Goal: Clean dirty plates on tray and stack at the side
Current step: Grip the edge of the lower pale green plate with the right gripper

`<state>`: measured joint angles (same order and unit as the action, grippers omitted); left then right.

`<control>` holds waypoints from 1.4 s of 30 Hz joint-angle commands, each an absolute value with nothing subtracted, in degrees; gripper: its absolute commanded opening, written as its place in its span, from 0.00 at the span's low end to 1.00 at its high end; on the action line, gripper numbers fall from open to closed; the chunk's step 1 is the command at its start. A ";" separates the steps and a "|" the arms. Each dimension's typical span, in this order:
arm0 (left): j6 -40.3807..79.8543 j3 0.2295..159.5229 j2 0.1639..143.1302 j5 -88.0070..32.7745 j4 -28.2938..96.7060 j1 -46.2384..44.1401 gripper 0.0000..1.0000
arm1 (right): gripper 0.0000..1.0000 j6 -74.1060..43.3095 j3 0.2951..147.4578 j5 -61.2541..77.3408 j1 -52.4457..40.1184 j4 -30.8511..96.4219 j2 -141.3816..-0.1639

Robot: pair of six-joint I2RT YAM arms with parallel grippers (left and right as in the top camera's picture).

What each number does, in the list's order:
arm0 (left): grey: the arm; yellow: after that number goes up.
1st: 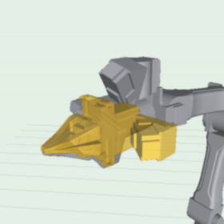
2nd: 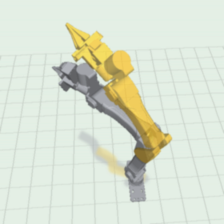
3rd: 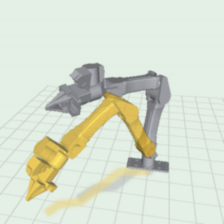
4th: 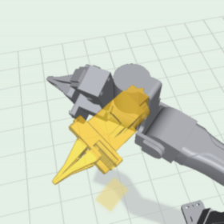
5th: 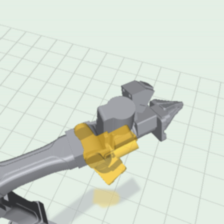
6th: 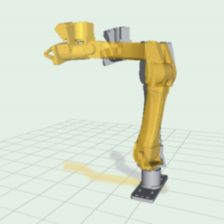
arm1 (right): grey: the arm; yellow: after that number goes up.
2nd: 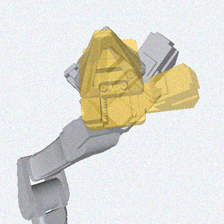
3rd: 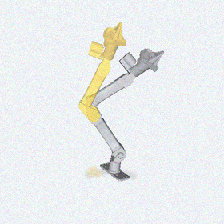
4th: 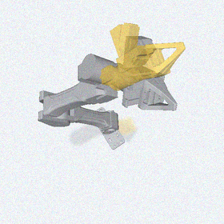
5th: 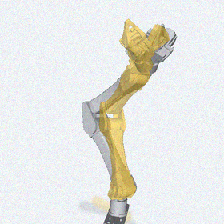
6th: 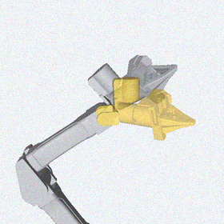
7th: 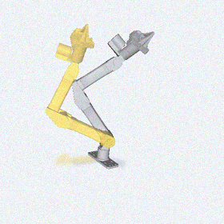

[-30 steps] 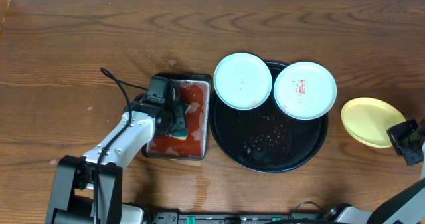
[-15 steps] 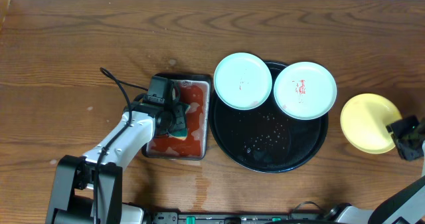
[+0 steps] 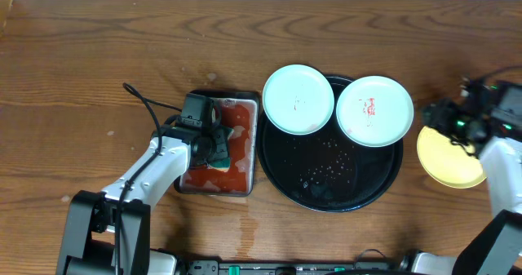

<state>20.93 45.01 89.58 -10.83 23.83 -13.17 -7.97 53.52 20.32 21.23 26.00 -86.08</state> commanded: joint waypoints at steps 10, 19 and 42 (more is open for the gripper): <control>20.36 44.31 89.10 -11.33 24.05 -12.93 0.07 | 0.43 -4.64 54.11 12.27 12.86 20.99 -96.25; 20.36 44.31 89.10 -11.33 24.08 -12.93 0.07 | 0.14 -4.64 54.11 12.25 12.56 20.12 -98.65; 20.38 44.31 89.10 -11.35 24.05 -12.93 0.08 | 0.01 -5.08 54.02 12.67 9.72 46.41 -84.47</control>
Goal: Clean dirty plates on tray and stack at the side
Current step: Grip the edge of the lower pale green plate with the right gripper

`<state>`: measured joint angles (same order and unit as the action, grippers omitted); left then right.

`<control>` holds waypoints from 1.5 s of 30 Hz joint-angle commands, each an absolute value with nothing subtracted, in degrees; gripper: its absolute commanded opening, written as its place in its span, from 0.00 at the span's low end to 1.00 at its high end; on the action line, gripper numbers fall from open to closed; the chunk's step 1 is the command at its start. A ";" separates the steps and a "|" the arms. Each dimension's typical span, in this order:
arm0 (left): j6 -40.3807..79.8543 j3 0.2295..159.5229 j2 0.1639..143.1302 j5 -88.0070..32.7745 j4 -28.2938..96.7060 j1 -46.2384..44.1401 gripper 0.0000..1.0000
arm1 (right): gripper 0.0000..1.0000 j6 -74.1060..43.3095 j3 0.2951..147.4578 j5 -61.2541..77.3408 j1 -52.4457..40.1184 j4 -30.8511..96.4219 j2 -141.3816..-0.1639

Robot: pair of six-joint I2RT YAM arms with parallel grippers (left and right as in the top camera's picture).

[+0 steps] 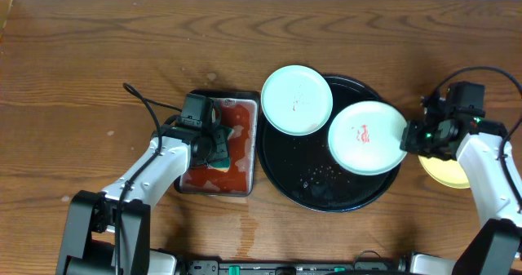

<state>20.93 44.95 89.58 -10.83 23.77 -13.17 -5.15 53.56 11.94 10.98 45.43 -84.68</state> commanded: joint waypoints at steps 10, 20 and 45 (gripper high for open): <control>20.36 44.38 88.88 -11.35 24.10 -12.93 0.07 | 0.01 -5.06 48.01 11.51 2.85 41.43 -84.55; 18.02 44.38 80.16 -11.35 24.56 -12.93 0.08 | 0.01 -5.04 40.12 11.38 0.64 31.31 -84.55; 18.09 44.38 62.50 -11.35 19.44 -12.93 0.07 | 0.01 -5.04 37.47 11.38 0.64 27.99 -84.55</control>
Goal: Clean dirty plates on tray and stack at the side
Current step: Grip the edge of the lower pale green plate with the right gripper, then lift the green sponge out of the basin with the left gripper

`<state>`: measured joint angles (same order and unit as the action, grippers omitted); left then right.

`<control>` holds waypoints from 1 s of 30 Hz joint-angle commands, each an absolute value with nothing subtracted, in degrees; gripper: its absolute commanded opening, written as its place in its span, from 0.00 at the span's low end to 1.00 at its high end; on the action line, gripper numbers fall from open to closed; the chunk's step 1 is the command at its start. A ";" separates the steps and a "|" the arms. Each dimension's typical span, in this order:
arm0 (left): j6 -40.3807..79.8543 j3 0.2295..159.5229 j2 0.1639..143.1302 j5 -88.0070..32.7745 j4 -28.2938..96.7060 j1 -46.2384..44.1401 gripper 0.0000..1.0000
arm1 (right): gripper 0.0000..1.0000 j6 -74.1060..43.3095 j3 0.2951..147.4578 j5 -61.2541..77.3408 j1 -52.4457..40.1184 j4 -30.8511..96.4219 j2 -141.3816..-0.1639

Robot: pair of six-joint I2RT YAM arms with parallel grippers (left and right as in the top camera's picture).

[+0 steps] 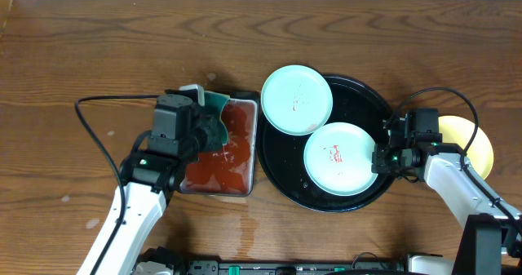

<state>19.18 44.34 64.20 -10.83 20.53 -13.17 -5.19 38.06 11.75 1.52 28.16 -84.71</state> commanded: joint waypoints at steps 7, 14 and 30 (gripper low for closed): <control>19.18 44.38 59.35 -11.38 16.58 -12.91 0.07 | 0.01 -5.06 37.47 11.38 0.64 28.03 -84.55; 38.15 44.38 58.39 -11.86 16.80 -11.16 0.07 | 0.01 -5.04 37.47 11.38 0.64 28.05 -84.55; 35.53 44.36 60.25 -36.38 14.76 0.34 0.07 | 0.01 -5.04 37.47 11.40 0.64 28.05 -84.55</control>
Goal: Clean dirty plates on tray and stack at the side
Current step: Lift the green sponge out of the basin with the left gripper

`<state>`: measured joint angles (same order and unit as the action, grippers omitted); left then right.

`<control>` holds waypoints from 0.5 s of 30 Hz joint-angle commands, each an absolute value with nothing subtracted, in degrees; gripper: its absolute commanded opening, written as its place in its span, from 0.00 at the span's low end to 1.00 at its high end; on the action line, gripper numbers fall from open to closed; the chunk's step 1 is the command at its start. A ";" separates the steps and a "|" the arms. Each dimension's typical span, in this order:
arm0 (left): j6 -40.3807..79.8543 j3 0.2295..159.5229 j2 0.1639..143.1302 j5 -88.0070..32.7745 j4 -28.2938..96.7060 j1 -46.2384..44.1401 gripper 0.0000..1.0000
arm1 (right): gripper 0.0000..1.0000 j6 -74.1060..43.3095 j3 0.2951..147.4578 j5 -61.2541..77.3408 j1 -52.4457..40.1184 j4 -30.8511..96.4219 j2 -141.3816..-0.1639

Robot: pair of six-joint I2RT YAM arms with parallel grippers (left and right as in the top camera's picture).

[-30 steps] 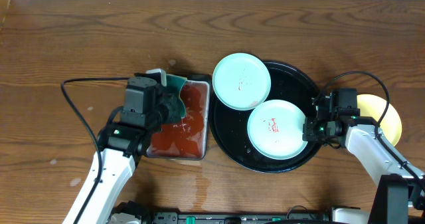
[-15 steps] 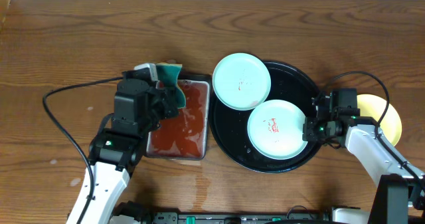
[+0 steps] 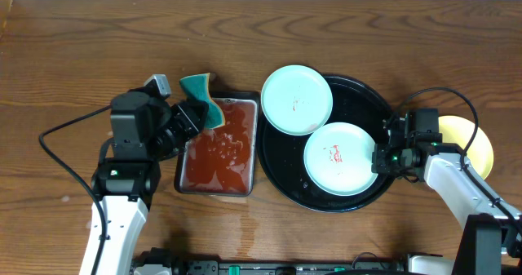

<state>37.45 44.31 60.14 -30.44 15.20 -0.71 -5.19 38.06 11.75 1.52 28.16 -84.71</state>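
Note:
A round black tray (image 3: 369, 104) holds two pale mint plates. One plate (image 3: 297, 99) leans on the tray's upper left rim, with faint red specks. The other plate (image 3: 340, 158) lies low in the tray with a red smear at its middle. My right gripper (image 3: 377, 161) is at this plate's right rim, shut on it. A yellow plate (image 3: 473, 140) rests on the table to the right of the tray. My left gripper (image 3: 196, 112) is shut on a green sponge (image 3: 201, 89), held over the upper left corner of a pan of red liquid (image 3: 218, 148).
The rectangular pan stands directly left of the tray, nearly touching it. A black cable (image 3: 61, 138) loops over the table left of my left arm. The wooden table (image 3: 98, 46) extends bare toward the back and far left.
My left gripper has moved left and higher with the green sponge, which is now fully out of the red liquid. The right gripper and the smeared plate have not moved.
At first my left gripper was down in the pan and my right gripper was by the yellow plate, with both mint plates on the tray's top rim. Then the right gripper held the smeared plate lower. Later that plate lay low in the tray and the sponge came up.

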 commanded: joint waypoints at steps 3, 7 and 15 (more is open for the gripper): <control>33.36 44.36 60.23 -38.20 14.35 0.73 0.07 | 0.01 -5.06 37.47 11.40 0.64 28.05 -84.55; 32.95 44.36 60.23 -38.83 13.96 0.73 0.07 | 0.01 -5.04 37.47 11.40 0.64 28.05 -84.55; 33.04 44.36 60.23 -38.81 13.98 0.73 0.07 | 0.01 -5.06 37.47 11.40 0.64 28.05 -84.55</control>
<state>34.26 44.31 60.34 -37.41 14.52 0.38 -5.19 38.06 11.75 1.52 28.16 -84.71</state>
